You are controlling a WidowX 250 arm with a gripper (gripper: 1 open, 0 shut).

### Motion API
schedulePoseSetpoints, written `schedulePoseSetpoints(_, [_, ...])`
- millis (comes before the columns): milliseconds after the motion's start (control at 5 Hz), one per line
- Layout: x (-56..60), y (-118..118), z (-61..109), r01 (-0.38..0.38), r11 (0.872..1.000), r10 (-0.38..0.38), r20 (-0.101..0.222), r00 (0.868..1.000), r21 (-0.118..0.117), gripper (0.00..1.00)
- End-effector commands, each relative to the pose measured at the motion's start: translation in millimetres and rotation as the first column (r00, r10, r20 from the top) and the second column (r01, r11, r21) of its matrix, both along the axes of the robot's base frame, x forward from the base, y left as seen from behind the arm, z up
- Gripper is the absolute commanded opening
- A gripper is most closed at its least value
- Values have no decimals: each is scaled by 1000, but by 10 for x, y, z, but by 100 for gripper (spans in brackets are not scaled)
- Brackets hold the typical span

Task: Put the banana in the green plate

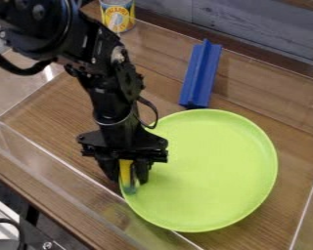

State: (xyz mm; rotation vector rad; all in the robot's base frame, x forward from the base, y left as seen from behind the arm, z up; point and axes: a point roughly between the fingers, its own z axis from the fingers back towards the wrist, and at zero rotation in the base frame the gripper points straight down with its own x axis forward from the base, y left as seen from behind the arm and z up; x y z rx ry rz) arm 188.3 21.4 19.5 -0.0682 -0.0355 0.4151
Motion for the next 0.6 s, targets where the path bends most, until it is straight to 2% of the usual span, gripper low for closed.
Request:
schedulePoseSetpoints(0, [-54,-48,27,101,995,-101,-17,995,5,0])
schedulePoseSetpoints(200, [-77,-114,61,170,985,-170,-20,985,4,0])
schedulePoseSetpoints(400, [-39,-161,85,137,991,-137,-21,990,4,0])
